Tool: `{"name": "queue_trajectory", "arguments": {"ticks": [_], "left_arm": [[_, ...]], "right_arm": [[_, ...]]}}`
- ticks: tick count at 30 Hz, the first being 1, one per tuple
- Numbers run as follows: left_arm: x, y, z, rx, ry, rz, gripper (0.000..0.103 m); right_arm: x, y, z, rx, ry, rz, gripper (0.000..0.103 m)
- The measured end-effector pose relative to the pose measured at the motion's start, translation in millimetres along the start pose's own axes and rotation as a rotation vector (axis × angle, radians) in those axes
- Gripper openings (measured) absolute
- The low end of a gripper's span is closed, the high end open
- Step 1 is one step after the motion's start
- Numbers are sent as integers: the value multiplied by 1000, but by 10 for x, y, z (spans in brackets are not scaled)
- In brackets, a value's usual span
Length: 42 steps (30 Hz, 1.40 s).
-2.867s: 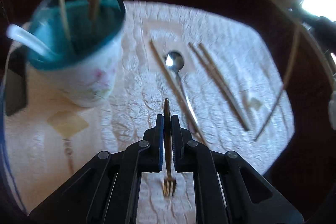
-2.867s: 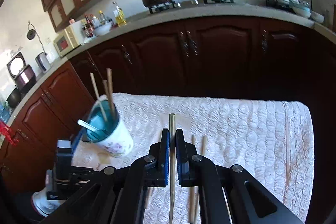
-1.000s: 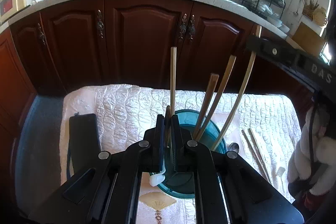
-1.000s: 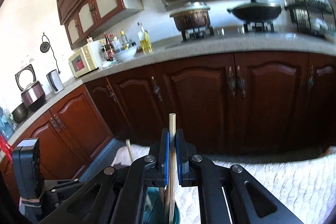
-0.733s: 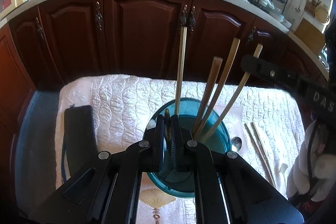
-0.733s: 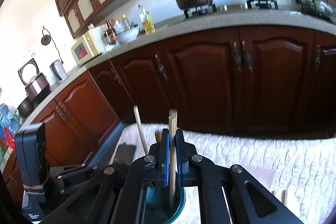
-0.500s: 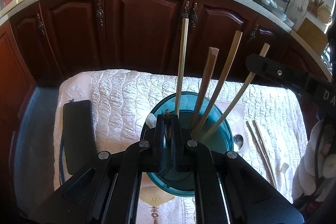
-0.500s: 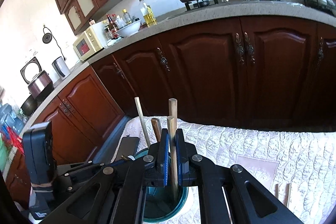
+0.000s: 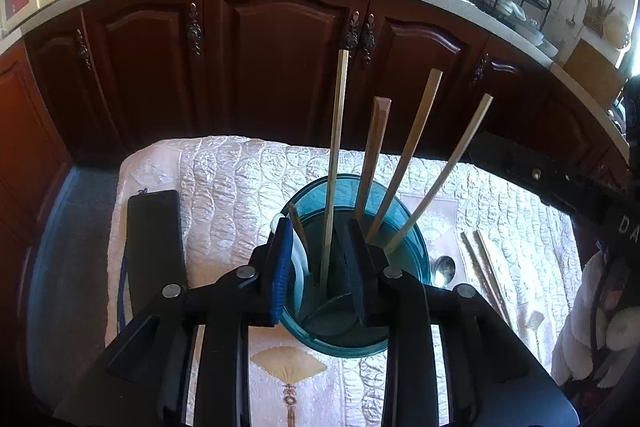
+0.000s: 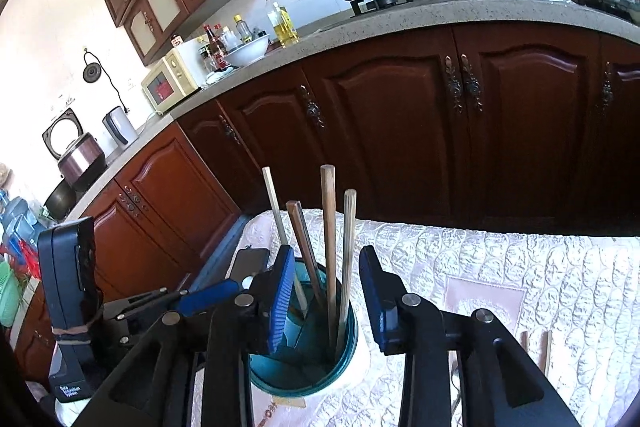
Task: Organize utensils
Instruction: 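Withdraw both tools and move them over the metal spoon and chopsticks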
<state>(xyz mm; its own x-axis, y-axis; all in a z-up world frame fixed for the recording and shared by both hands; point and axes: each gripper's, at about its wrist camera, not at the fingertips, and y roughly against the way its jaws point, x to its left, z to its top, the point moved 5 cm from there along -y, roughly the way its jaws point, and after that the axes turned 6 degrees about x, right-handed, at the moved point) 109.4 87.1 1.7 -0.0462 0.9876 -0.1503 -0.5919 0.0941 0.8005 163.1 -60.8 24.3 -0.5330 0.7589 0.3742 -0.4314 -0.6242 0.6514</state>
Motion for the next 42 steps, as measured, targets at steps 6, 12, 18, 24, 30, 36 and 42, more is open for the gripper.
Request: {"name": "queue_trajectory", "arguments": {"ticks": [6, 12, 18, 24, 30, 36, 42], "left_arm": [[-44, 125, -27, -26, -3, 21, 30], [-192, 306, -88, -74, -30, 42, 34], [-410, 388, -205, -86, -58, 36, 36], [-651, 332, -346, -63, -63, 13, 40], [-950, 292, -465, -50, -96, -7, 41], [-1187, 208, -553, -28, -120, -27, 42], [-1347, 80, -629, 1, -136, -37, 44]], "right_arm": [[29, 93, -83, 7, 21, -30, 33], [30, 227, -196, 7, 41, -74, 37], [-15, 427, -346, -5, 54, -130, 39], [-169, 630, -531, -16, 36, -187, 41], [-387, 815, -707, -20, 8, -234, 41], [-625, 966, -870, -11, -25, -272, 42], [-860, 1088, -994, -1, -65, -309, 43]]}}
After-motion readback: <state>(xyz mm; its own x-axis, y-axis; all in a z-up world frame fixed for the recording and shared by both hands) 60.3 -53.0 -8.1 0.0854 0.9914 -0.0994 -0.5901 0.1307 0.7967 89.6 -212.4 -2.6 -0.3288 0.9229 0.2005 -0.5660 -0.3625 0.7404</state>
